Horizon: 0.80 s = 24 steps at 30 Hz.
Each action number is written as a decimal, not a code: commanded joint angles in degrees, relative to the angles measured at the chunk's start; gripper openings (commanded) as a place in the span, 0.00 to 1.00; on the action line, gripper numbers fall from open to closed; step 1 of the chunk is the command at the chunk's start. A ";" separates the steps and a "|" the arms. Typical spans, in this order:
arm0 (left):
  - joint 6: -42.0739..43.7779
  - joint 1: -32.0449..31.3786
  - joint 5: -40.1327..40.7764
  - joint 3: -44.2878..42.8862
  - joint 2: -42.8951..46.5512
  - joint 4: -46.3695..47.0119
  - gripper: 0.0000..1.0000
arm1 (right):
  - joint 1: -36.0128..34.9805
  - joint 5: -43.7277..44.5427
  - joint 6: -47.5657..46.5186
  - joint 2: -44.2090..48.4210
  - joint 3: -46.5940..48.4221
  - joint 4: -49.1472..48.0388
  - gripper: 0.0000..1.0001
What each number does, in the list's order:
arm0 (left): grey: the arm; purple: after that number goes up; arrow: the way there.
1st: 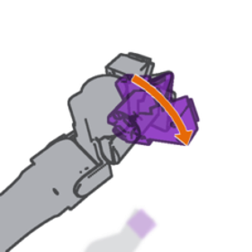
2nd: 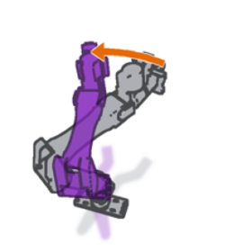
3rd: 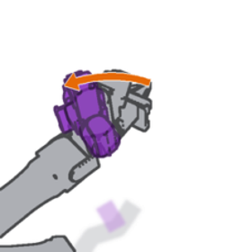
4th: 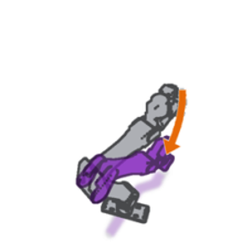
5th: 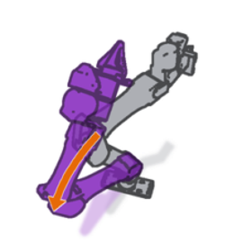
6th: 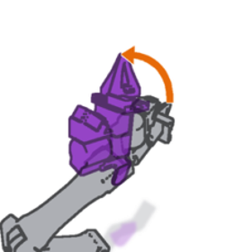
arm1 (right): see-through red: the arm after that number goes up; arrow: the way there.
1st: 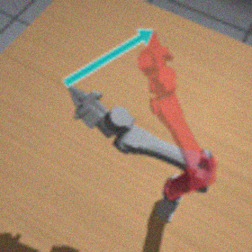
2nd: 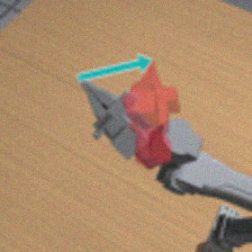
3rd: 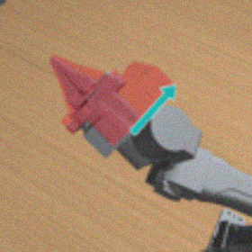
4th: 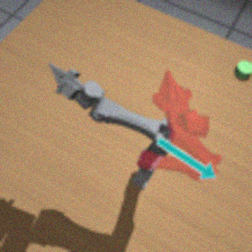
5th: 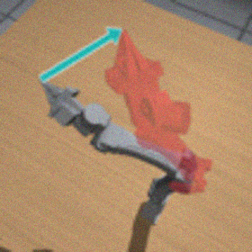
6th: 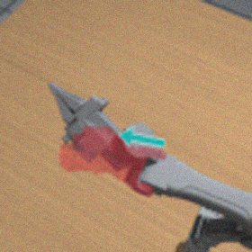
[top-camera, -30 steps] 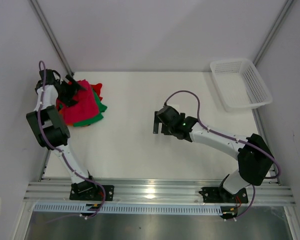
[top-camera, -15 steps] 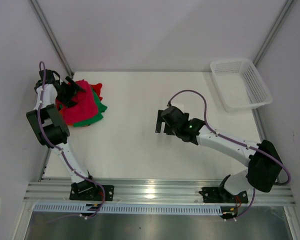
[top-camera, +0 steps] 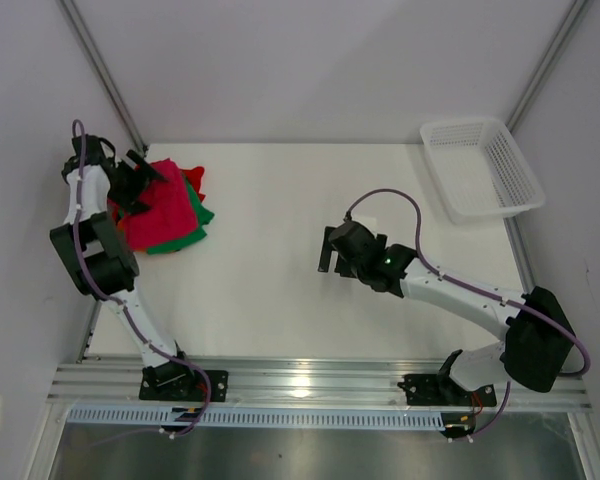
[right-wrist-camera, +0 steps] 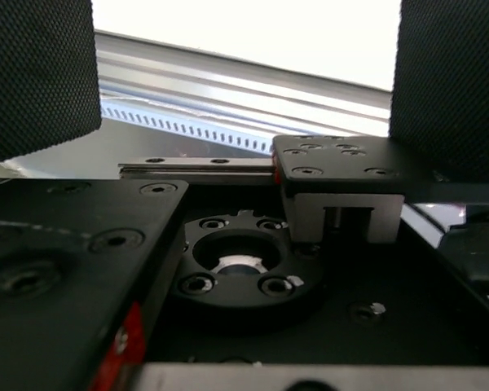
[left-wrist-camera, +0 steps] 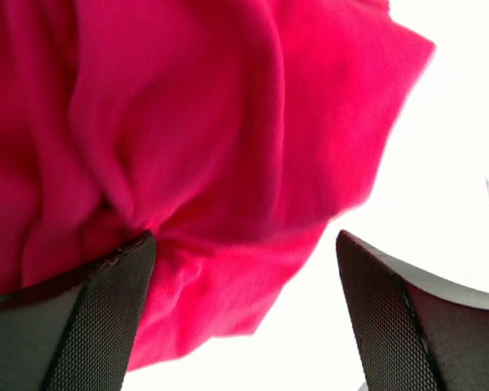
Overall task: Fold and stack the t-shirts
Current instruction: Put the neatly folded tshirt into the corner of the board with the left arm
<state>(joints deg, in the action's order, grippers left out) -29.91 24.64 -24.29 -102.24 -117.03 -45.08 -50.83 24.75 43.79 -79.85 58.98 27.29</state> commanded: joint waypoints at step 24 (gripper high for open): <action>0.12 -2.23 -5.06 -16.24 -7.85 -2.91 0.95 | 0.03 1.26 1.47 -3.03 -0.80 -7.60 0.99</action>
<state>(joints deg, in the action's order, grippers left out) -29.78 22.76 -27.68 -116.90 -123.57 -47.97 -50.89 24.75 45.82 -82.50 55.20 21.12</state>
